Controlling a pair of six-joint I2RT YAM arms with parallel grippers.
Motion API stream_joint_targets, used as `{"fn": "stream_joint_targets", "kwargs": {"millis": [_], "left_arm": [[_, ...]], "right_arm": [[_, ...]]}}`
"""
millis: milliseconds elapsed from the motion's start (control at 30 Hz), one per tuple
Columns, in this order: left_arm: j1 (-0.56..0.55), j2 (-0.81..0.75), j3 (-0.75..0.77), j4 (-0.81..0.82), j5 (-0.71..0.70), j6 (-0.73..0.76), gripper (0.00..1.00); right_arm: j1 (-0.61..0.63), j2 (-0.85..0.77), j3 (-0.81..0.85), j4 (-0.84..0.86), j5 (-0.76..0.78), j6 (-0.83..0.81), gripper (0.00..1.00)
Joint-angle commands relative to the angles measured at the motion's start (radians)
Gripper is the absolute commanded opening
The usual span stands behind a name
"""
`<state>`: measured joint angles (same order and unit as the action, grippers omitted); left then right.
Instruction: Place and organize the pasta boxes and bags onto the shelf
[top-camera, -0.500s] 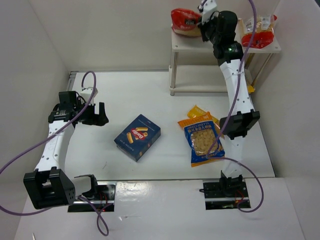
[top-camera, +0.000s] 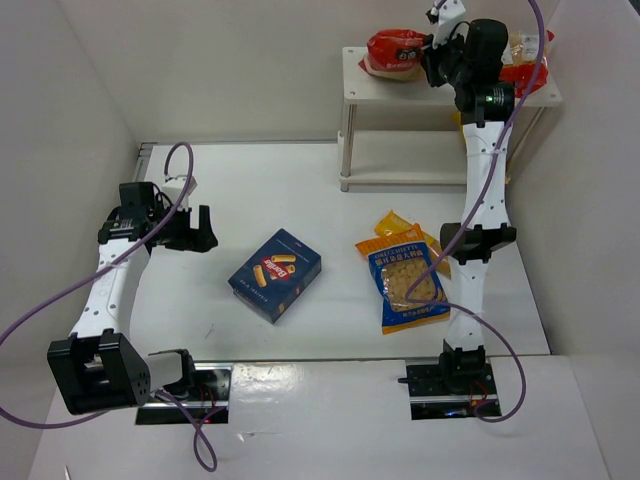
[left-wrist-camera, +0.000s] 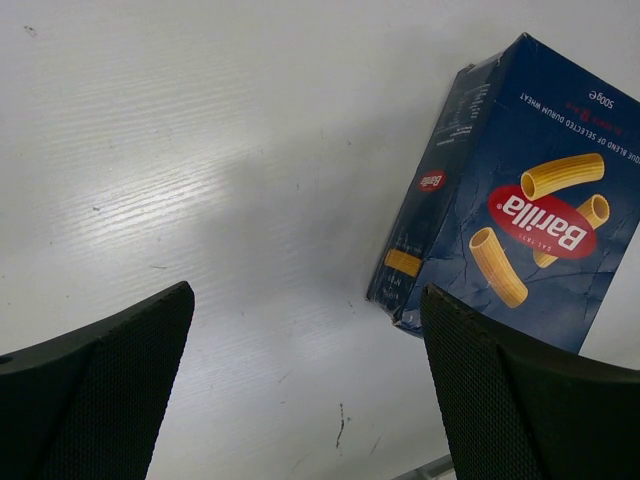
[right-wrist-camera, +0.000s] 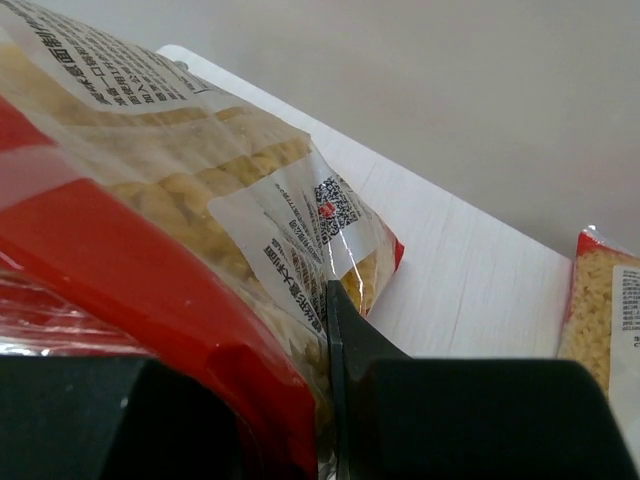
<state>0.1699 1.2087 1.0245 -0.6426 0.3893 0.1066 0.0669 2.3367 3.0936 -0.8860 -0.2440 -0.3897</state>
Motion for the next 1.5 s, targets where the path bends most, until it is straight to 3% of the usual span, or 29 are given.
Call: {"fn": "stream_joint_targets", "kwargs": {"millis": [0,100,167,300,833,900,1033,1133,1467], "left_arm": [[0.006,0.002,0.0,0.018,0.016,0.025,0.99],[0.006,0.002,0.0,0.018,0.016,0.025,0.99],[0.006,0.002,0.0,0.018,0.016,0.025,0.99],[0.006,0.002,0.0,0.018,0.016,0.025,0.99],[0.006,-0.008,0.0,0.009,0.043,0.025,0.99],[0.006,-0.008,0.0,0.009,0.043,0.025,0.99],[0.006,-0.017,0.0,0.009,0.043,0.025,0.99],[0.006,-0.017,0.0,0.009,0.043,0.025,0.99],[0.006,-0.017,0.0,0.009,0.043,0.035,0.99]], "right_arm": [[-0.003,-0.03,0.046,-0.022,-0.031,0.034,0.0],[-0.003,-0.03,0.046,-0.05,-0.04,0.043,0.02],[-0.003,-0.02,0.046,-0.063,-0.04,0.043,0.12],[-0.003,-0.011,0.046,-0.12,-0.04,0.043,0.2],[-0.021,-0.011,0.046,-0.255,-0.051,0.061,0.24],[-0.021,-0.011,0.046,-0.255,-0.051,0.071,0.29],[-0.021,-0.011,0.046,-0.255,-0.031,0.081,0.53],[-0.021,-0.011,0.046,-0.264,-0.022,0.081,0.65],[-0.072,-0.011,0.046,-0.265,0.037,0.114,0.72]]}}
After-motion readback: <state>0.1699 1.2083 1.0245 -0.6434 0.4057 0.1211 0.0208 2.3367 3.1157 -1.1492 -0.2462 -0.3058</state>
